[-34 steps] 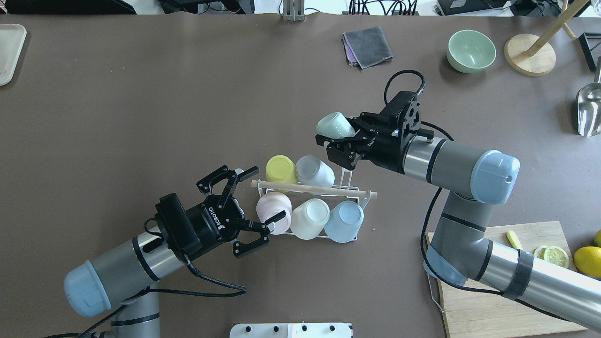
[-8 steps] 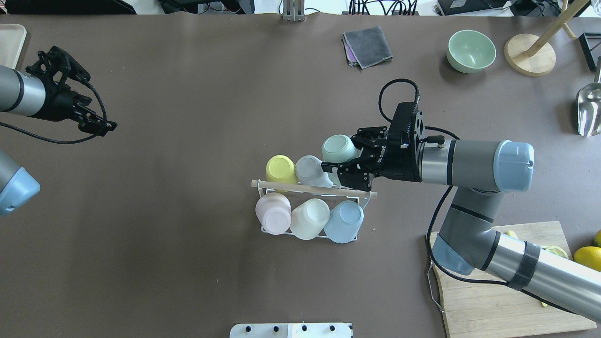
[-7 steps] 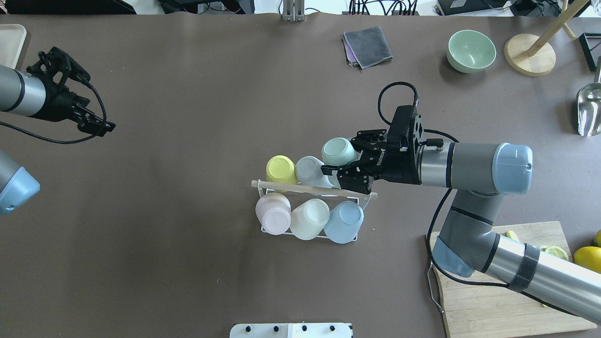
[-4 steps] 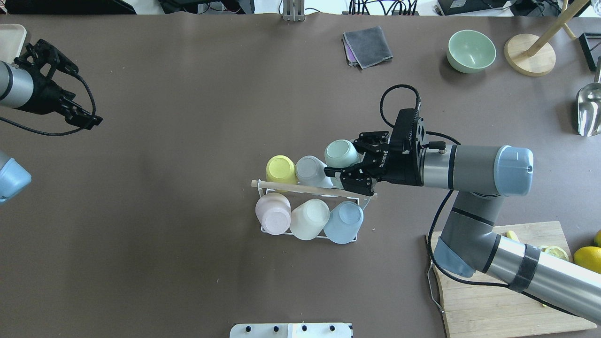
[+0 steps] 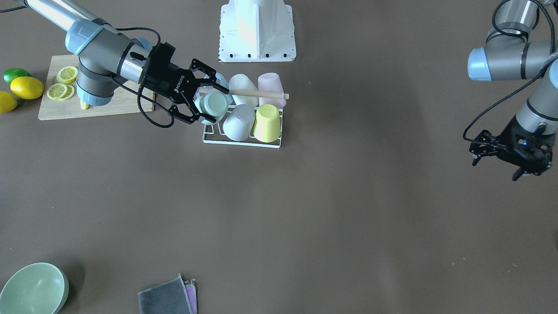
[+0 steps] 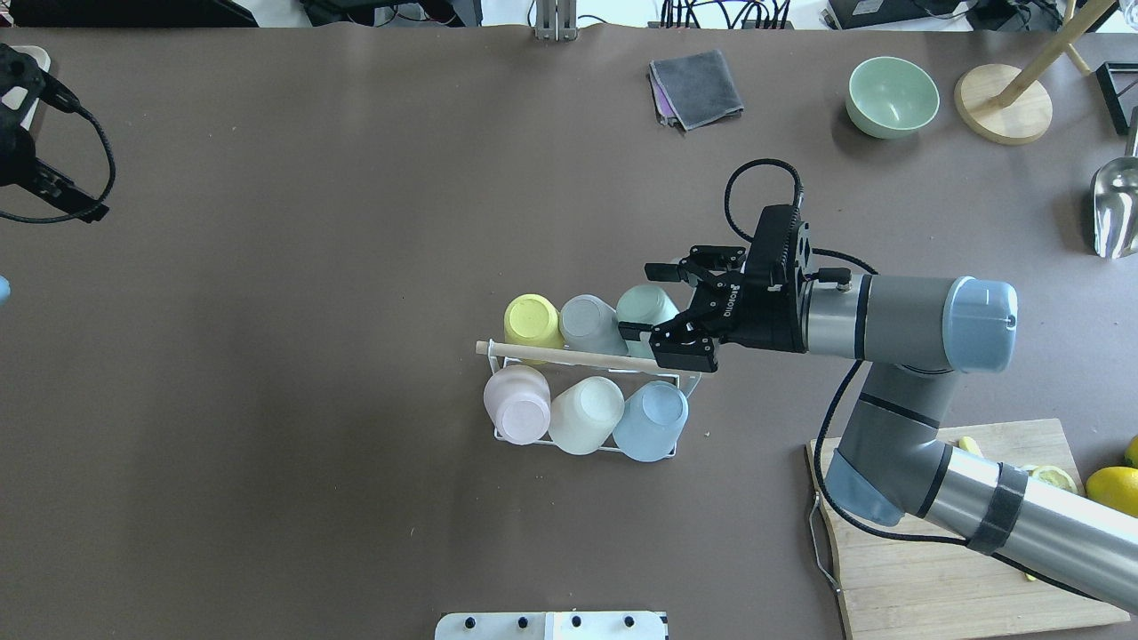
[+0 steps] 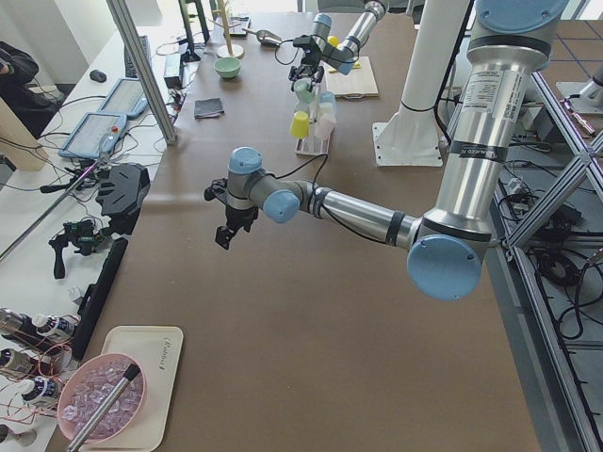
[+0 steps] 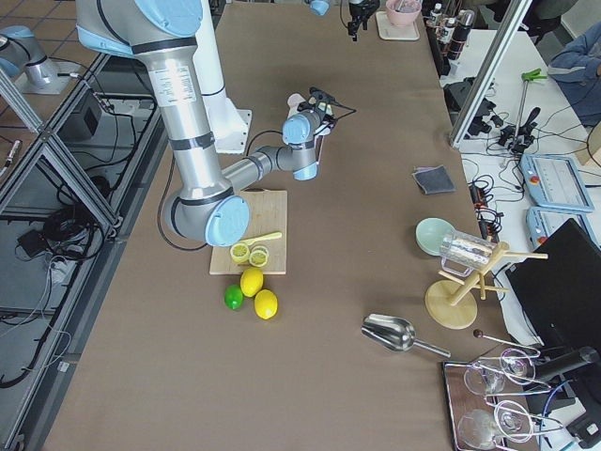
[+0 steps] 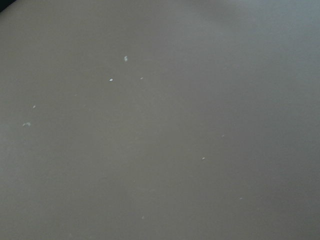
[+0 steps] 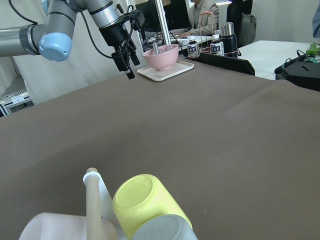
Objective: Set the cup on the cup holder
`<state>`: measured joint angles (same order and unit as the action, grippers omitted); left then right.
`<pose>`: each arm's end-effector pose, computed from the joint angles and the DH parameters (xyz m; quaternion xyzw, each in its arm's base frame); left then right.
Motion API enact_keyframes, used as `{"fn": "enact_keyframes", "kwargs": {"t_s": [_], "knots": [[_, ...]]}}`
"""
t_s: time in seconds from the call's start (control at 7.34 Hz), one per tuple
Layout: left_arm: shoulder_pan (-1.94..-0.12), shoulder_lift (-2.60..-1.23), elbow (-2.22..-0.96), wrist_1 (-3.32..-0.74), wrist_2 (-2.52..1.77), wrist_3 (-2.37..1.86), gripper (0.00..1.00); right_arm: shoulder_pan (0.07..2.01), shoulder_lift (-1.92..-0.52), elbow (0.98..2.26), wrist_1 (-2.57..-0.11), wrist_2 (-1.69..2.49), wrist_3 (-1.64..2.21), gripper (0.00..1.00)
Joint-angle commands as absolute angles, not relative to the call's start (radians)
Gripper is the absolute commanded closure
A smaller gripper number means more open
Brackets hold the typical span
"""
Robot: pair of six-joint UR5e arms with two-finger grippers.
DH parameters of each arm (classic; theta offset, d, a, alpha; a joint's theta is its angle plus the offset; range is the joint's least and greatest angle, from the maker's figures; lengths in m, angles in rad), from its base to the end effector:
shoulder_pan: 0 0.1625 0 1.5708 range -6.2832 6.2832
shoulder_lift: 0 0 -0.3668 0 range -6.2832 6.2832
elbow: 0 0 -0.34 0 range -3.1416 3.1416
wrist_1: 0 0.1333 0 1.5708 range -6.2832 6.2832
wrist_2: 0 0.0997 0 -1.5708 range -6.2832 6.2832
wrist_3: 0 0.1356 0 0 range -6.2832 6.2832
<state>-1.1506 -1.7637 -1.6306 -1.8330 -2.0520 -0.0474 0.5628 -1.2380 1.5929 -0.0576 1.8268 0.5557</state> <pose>0.1581 -0.5268 0.4930 0.1872 0.2815 0.2337 0.9117 -0.3996 -0.3691 0.2573 0.5124 -0.6157 -0.2323 0.5517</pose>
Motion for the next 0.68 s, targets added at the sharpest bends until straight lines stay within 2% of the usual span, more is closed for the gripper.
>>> {"fn": "enact_keyframes", "kwargs": {"t_s": [0.0, 0.41, 0.54], "knots": [[-1.238, -1.763, -1.625, -1.686, -2.049, 0.07, 0.02, 0.563, -1.241, 1.601, -0.061, 1.824, 0.558, 0.0], [-1.358, -1.692, -1.592, -1.646, -2.069, 0.075, 0.02, 0.596, -1.239, 1.601, -0.075, 1.853, 0.555, 0.0], [-1.403, -1.634, -1.591, -1.634, -2.162, 0.081, 0.02, 0.665, -1.244, 1.658, -0.197, 1.958, 0.552, 0.0]]}}
